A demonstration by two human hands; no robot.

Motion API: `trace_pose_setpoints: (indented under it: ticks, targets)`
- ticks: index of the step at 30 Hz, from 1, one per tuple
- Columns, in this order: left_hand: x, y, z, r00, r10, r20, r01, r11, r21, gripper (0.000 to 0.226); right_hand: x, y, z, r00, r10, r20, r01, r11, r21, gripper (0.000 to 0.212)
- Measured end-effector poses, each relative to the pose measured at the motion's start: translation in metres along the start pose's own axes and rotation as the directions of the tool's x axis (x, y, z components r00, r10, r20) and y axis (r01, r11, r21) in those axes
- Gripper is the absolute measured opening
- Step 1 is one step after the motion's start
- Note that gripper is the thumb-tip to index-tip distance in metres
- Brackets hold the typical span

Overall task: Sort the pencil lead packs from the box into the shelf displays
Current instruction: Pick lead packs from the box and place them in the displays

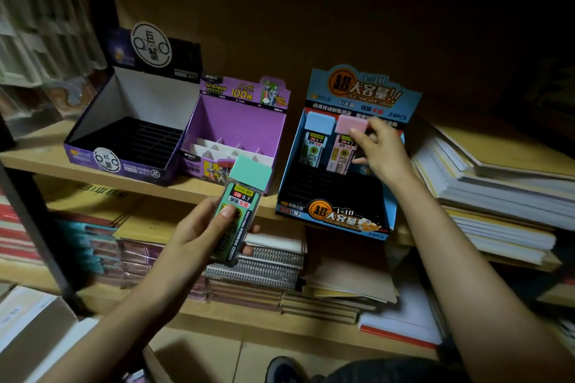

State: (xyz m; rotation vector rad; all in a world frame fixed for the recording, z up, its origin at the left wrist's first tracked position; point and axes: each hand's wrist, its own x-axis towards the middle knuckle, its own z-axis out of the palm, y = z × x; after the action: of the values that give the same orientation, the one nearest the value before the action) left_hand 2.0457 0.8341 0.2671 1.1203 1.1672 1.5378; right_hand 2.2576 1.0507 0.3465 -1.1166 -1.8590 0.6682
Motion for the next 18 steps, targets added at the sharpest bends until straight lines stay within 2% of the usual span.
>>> trace_pose_setpoints:
  ticks: [3, 6, 9, 11, 13, 15, 16, 18]
  targets:
    - [-0.003, 0.001, 0.001, 1.0, 0.011, 0.01, -0.011, 1.0, 0.0, 0.025, 0.005, 0.0, 0.0, 0.996, 0.073, 0.045, -0.07, 0.995, -0.076, 0.014]
    - [-0.003, 0.005, 0.003, 1.0, 0.016, 0.023, -0.016, 1.0, -0.002, 0.024, 0.004, -0.002, 0.003, 0.994, 0.101, -0.036, -0.107, 0.945, -0.308, 0.025]
    - [-0.002, 0.011, 0.012, 0.998, 0.058, 0.031, -0.059, 0.998, 0.035, 0.026, -0.006, -0.014, 0.0, 0.989, 0.148, -0.028, -0.141, 0.844, -0.518, 0.04]
    - [0.002, 0.016, 0.021, 0.995, 0.101, 0.022, -0.102, 0.994, 0.034, 0.028, -0.019, -0.027, -0.008, 0.993, 0.105, -0.059, -0.12, 0.841, -0.528, 0.044]
    - [0.01, 0.023, 0.032, 0.99, 0.14, 0.021, -0.141, 0.99, 0.03, 0.03, -0.039, -0.04, -0.015, 0.996, -0.009, -0.091, -0.023, 0.939, -0.344, 0.042]
    - [0.021, 0.031, 0.047, 0.984, 0.167, 0.053, -0.168, 0.986, 0.011, 0.03, -0.065, -0.057, -0.01, 1.0, -0.017, -0.004, 0.017, 0.999, 0.049, 0.035]
    - [0.027, 0.035, 0.054, 0.981, 0.178, 0.079, -0.178, 0.984, -0.004, 0.03, -0.075, -0.062, -0.004, 0.998, -0.003, 0.066, -0.012, 0.974, 0.226, 0.029]
    - [0.038, 0.042, 0.069, 0.975, 0.18, 0.129, -0.177, 0.984, -0.029, 0.031, -0.085, -0.064, 0.007, 0.992, -0.001, 0.124, -0.05, 0.914, 0.403, 0.02]
